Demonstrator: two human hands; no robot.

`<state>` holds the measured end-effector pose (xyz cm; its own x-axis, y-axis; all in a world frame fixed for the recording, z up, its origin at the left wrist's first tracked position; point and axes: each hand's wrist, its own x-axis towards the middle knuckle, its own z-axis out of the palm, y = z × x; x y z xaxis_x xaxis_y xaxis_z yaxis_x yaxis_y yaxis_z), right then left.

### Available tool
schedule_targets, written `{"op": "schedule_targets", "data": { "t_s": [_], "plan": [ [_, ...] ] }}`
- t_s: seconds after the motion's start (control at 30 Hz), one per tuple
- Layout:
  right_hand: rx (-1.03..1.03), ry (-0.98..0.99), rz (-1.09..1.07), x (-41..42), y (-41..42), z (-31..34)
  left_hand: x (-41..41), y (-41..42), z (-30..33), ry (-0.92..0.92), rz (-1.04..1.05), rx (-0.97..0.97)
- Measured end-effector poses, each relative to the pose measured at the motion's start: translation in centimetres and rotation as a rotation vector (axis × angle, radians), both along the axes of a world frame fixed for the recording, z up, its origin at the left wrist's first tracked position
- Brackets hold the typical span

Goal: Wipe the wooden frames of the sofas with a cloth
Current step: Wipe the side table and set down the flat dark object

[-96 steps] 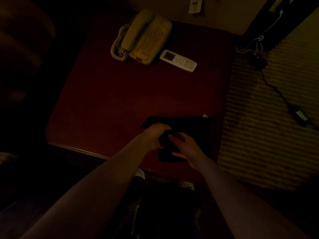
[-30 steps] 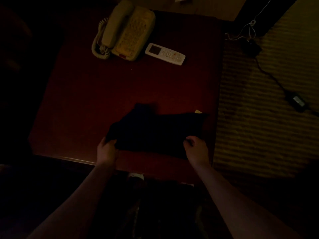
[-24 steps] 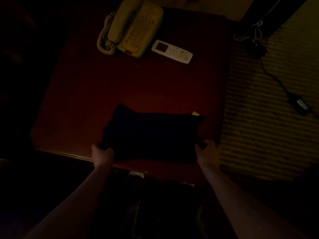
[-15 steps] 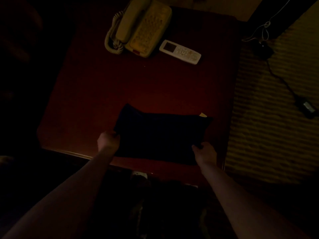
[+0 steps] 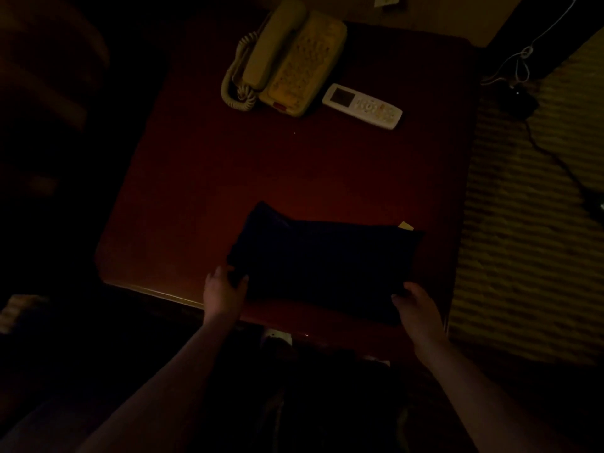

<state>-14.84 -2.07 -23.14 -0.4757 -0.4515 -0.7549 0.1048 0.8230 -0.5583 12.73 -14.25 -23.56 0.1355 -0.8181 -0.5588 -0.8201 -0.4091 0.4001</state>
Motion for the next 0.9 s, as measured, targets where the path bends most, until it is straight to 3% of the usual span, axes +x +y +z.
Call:
{"op": "schedule_targets", "data": {
  "t_s": [0.1,0.3,0.5,0.73,0.9],
  "plan": [
    [0.013,-0.056,-0.088,0.0,-0.4,-0.2,-0.1,-1.4,0.1,0.046,0.171,0.011],
    [-0.027,0.036,-0.130,0.3,-0.9,-0.3,0.1,-2.9,-0.2,0.051,0.078,-0.055],
    [-0.113,0.116,-0.228,0.4,-1.5,0.0,-0.3,-1.6,2.0,0.239,0.116,-0.206],
    [-0.131,-0.133,-0.382,0.3,-2.4,0.6,0.2,-1.5,1.3,0.229,0.162,0.116],
    [-0.115,-0.175,-0.463,0.0,-2.1,1.2,0.7,-1.6,2.0,0.219,0.166,-0.022]
  ]
}}
